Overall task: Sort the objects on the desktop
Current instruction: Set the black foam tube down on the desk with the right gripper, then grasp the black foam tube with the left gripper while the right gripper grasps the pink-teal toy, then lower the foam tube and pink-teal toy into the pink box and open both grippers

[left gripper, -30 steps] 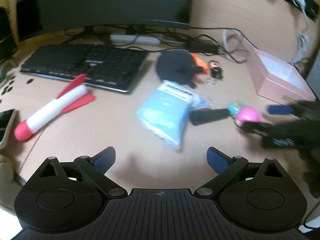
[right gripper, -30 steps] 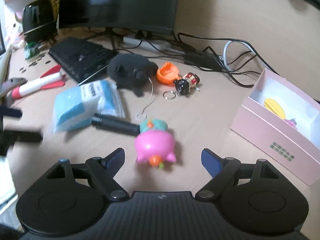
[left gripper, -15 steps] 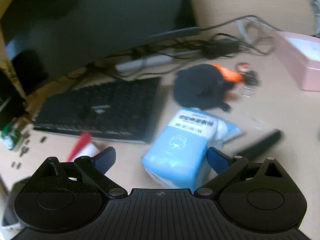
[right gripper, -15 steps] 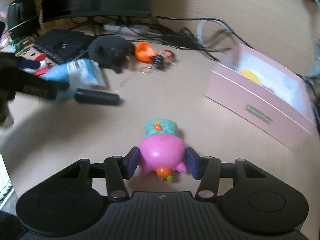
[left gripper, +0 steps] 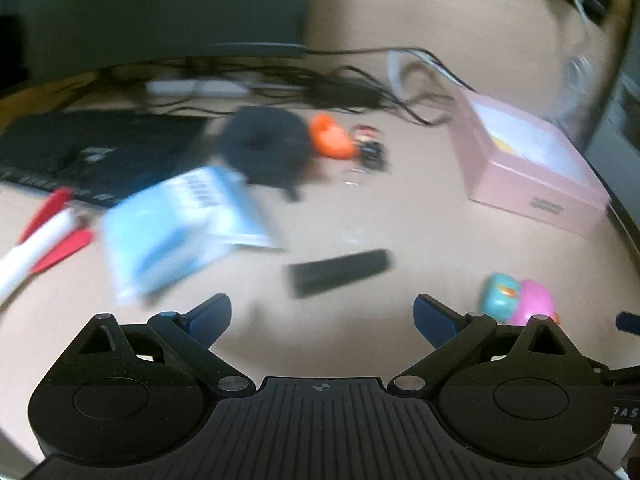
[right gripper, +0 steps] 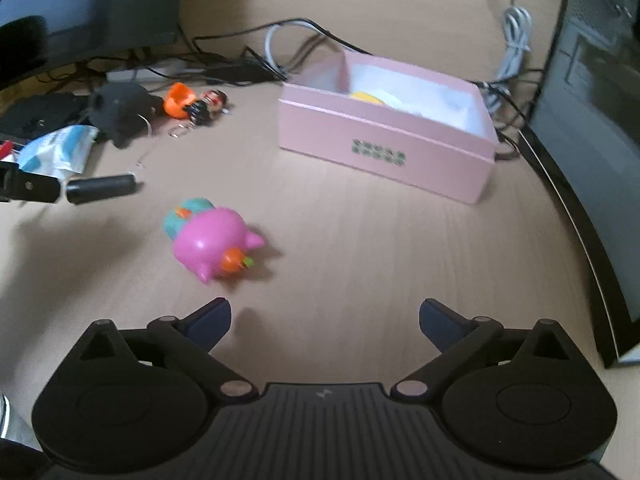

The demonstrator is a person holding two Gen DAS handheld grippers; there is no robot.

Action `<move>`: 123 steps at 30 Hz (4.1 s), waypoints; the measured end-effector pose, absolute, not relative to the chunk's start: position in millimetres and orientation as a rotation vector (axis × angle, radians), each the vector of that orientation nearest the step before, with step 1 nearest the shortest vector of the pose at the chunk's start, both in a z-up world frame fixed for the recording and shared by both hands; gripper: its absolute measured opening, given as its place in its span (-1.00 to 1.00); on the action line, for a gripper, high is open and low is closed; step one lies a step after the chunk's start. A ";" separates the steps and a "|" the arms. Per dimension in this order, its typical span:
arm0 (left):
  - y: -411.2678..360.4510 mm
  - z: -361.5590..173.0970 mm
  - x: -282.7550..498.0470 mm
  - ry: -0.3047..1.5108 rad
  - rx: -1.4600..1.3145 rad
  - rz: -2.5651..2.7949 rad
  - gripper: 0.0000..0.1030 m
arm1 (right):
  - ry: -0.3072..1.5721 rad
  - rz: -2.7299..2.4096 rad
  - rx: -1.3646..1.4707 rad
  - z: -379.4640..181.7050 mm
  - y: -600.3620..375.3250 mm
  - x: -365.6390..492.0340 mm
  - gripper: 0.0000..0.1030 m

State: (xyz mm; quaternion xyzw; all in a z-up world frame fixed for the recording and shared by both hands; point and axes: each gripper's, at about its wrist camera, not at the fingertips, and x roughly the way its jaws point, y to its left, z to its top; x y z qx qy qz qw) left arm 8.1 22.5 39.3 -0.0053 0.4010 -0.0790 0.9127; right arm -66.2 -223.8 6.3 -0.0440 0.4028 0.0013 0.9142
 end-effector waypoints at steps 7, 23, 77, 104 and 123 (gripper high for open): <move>-8.2 23.9 34.7 0.794 0.034 -0.093 0.95 | 0.831 0.004 -0.105 1.4 -226.1 -76.3 1.00; -10.6 14.9 27.4 0.823 0.063 -0.131 0.56 | 0.850 0.013 0.001 -4.8 -243.7 -76.8 1.00; 11.1 5.5 -33.3 0.812 0.115 -0.216 1.00 | 0.765 0.319 -0.202 3.1 -179.5 2.3 0.83; -26.4 15.2 -12.5 0.903 0.072 -0.117 1.00 | 0.812 0.145 -0.106 15.4 -220.2 -70.9 0.43; -41.8 45.3 -34.9 0.789 0.207 -0.344 0.57 | 0.796 0.130 -0.110 43.2 -238.5 -87.4 0.42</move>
